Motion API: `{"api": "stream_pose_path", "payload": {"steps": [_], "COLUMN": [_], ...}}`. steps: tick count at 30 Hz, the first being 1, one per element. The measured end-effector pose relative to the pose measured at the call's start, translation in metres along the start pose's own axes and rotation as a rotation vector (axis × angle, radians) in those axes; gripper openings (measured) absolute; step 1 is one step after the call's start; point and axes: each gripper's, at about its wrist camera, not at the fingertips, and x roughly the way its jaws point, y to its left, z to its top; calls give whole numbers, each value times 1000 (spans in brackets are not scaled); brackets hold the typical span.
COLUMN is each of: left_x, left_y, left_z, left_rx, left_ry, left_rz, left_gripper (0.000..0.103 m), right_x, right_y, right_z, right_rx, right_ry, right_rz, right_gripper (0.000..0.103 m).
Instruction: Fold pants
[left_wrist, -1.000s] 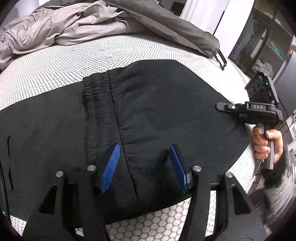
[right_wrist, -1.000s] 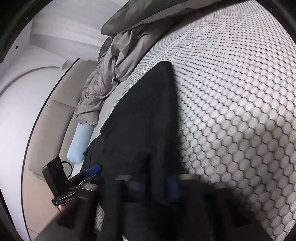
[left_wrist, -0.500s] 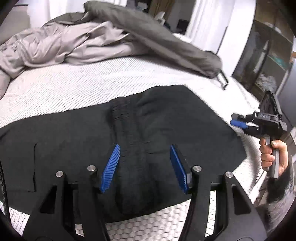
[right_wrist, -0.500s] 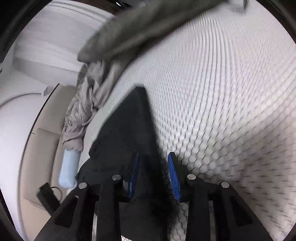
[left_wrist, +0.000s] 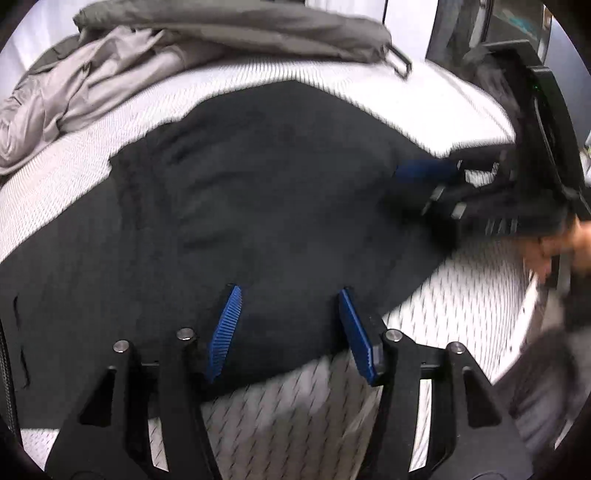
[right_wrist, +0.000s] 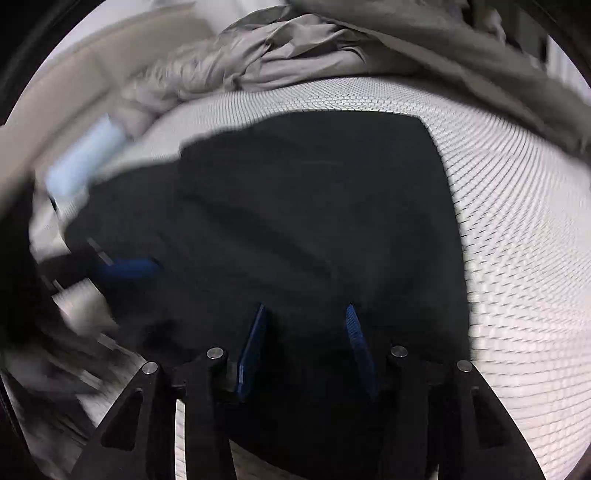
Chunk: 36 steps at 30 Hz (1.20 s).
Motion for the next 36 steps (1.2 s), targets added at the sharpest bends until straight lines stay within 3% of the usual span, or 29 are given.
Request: {"api": "stream_pose_path", "payload": {"steps": [3, 5, 8, 13, 17, 20, 22, 24, 27, 30, 32, 33, 34, 36], "left_x": [-21, -38, -63, -73, -87, -109, -117, -115, -99, -95, -91, -90, -87, -85], "left_y": [11, 24, 57, 106, 158, 191, 207, 223, 244, 261, 271, 279, 286, 294], "left_z": [-14, -21, -29, -49, -88, -118, -133, -147, -170, -171, -164, -165, -165, -166], "left_rx": [7, -31, -196, -424, -701, -893, -981, -1072, -1215, -1237, -1247, -1265, -1292, -1313], "left_ry": [-18, -53, -138, -137, -159, -252, -301, -294, -303, -377, -387, -382, -364, -358], "left_rz": [-17, -12, 2, 160, 214, 274, 263, 230, 132, 134, 162, 179, 209, 259], "left_gripper": [52, 52, 62, 63, 63, 71, 78, 79, 79, 79, 68, 53, 26, 11], "right_x": [-13, -22, -34, -51, -54, -53, -53, -52, -56, -61, -56, -55, -51, -49], "right_y": [-23, -48, -65, -57, -67, -80, -88, -92, -99, -105, -102, -102, -98, -96], "right_z": [-7, -15, -23, -12, -20, -25, -28, -27, -29, -32, -26, -26, -22, -20], "right_rx": [-5, 96, 200, 205, 271, 346, 378, 411, 445, 455, 455, 454, 452, 444], "right_ry": [12, 6, -15, -124, -110, -105, -111, -121, -132, -136, -130, -128, -127, -127], "right_rz": [-119, -94, -61, -48, 1, 13, 16, 25, 50, 62, 69, 71, 73, 76], "right_gripper": [48, 54, 59, 78, 79, 81, 81, 81, 82, 82, 82, 82, 82, 82]}}
